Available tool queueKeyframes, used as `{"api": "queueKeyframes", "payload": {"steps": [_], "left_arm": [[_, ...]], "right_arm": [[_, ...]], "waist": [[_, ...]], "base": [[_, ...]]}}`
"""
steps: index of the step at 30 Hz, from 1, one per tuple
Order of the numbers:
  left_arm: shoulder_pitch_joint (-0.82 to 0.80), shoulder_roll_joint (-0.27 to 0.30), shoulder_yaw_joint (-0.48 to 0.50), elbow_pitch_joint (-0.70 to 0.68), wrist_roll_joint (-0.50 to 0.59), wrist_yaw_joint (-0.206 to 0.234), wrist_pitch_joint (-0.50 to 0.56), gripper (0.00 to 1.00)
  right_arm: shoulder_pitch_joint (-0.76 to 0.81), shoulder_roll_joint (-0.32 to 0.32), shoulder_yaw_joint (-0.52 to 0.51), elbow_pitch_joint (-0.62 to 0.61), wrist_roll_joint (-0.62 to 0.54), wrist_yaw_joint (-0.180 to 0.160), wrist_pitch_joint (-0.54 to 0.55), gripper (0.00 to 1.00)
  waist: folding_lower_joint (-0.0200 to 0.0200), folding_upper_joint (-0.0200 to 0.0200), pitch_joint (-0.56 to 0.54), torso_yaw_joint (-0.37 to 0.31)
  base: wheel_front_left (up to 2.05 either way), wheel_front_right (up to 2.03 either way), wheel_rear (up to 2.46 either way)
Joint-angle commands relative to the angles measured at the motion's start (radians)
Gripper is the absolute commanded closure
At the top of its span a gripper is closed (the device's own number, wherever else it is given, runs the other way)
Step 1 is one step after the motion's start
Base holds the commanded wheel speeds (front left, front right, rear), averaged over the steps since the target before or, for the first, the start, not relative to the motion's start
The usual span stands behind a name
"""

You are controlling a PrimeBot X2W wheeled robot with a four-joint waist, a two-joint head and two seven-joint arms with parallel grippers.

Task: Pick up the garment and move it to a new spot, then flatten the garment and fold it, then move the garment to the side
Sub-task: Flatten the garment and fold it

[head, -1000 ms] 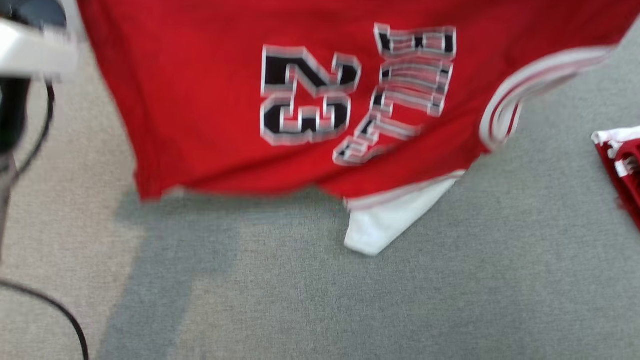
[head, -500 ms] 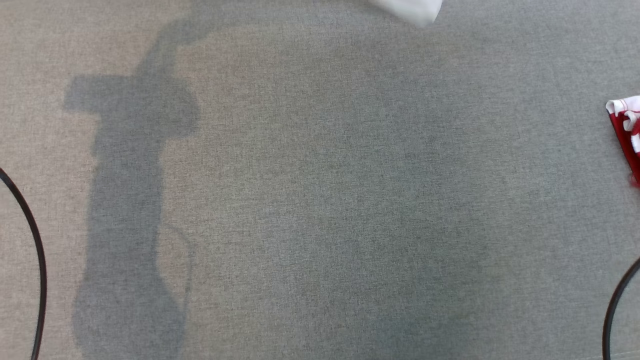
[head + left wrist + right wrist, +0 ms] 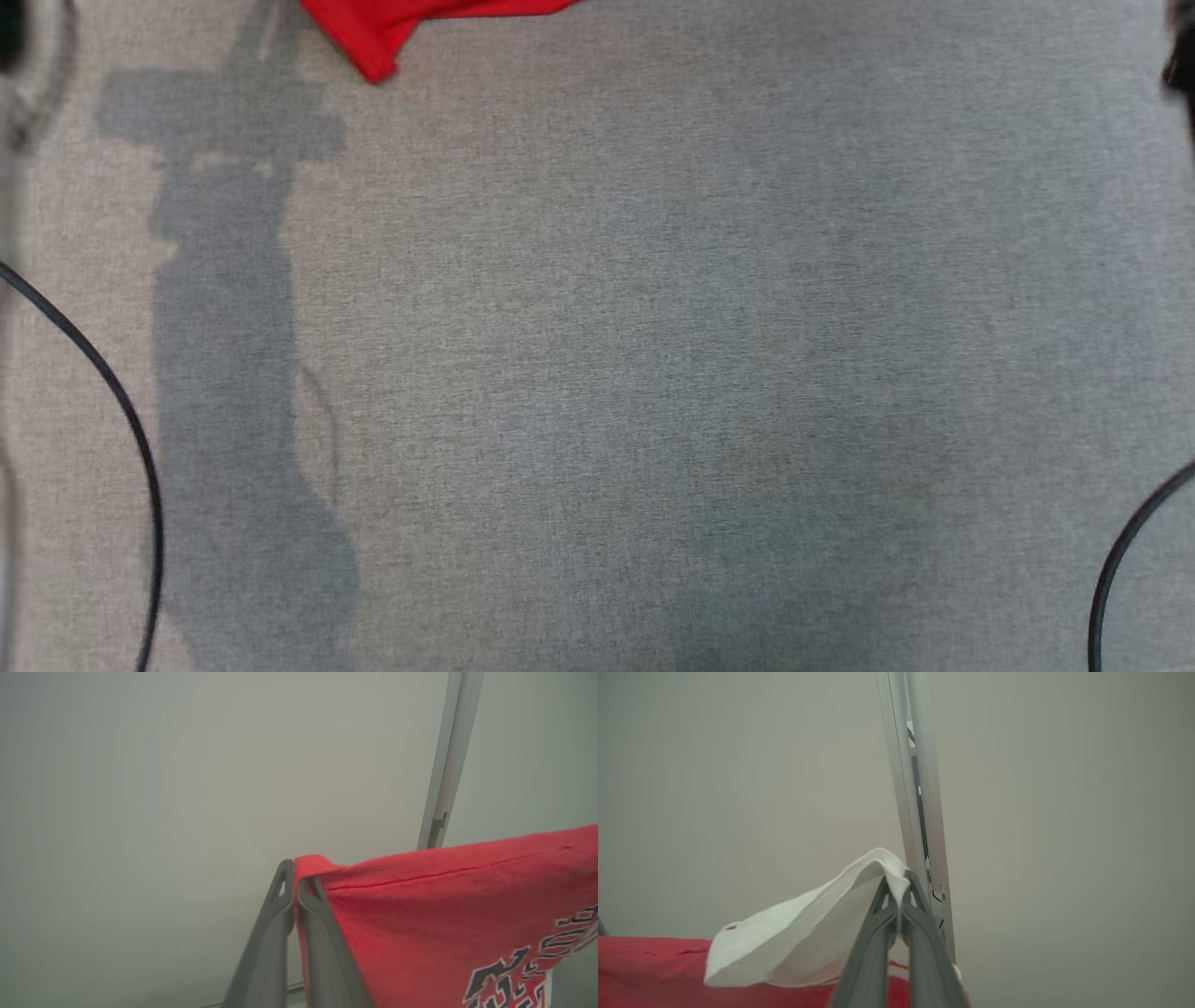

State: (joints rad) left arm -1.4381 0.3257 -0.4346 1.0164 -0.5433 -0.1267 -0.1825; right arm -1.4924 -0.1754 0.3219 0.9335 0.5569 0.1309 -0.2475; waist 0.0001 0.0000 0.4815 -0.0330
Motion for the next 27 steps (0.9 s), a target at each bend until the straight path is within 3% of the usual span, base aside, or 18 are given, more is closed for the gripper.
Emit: {"api": "queueKeyframes", "payload": {"steps": [1, 7, 13, 21, 27], "left_arm": [[0.045, -0.01, -0.01, -0.007, -0.007, -0.003, -0.029, 1.0], [0.329, -0.049, 0.019, -0.086, -0.102, -0.003, -0.079, 1.0], [0.654, -0.043, 0.094, -0.319, -0.099, 0.024, -0.082, 1.0], [1.054, 0.014, 0.136, -0.647, -0.125, 0.115, -0.041, 1.0], [1.313, 0.076, 0.165, -0.93, -0.151, 0.239, 0.061, 1.0]], "right_arm": [[0.064, -0.028, 0.019, -0.016, 0.031, 0.0, -0.01, 1.0], [0.391, -0.094, 0.1, -0.15, 0.175, 0.0, -0.017, 1.0], [0.723, -0.15, 0.127, -0.318, 0.291, 0.0, -0.019, 1.0], [1.098, -0.204, 0.149, -0.537, 0.386, 0.0, 0.004, 1.0], [1.328, -0.233, 0.104, -0.693, 0.397, 0.0, 0.076, 1.0]], "waist": [[-0.0001, 0.0, 0.002, 0.011], [-0.0001, 0.0, -0.05, 0.019], [-0.0001, 0.0, -0.104, 0.015], [-0.0001, 0.0, -0.182, -0.004], [-0.0001, 0.0, -0.248, -0.012]], "base": [[0.0, 0.0, 0.0], [0.0, 0.0, 0.0], [0.0, 0.0, 0.0], [0.0, 0.0, 0.0], [0.0, 0.0, 0.0]]}}
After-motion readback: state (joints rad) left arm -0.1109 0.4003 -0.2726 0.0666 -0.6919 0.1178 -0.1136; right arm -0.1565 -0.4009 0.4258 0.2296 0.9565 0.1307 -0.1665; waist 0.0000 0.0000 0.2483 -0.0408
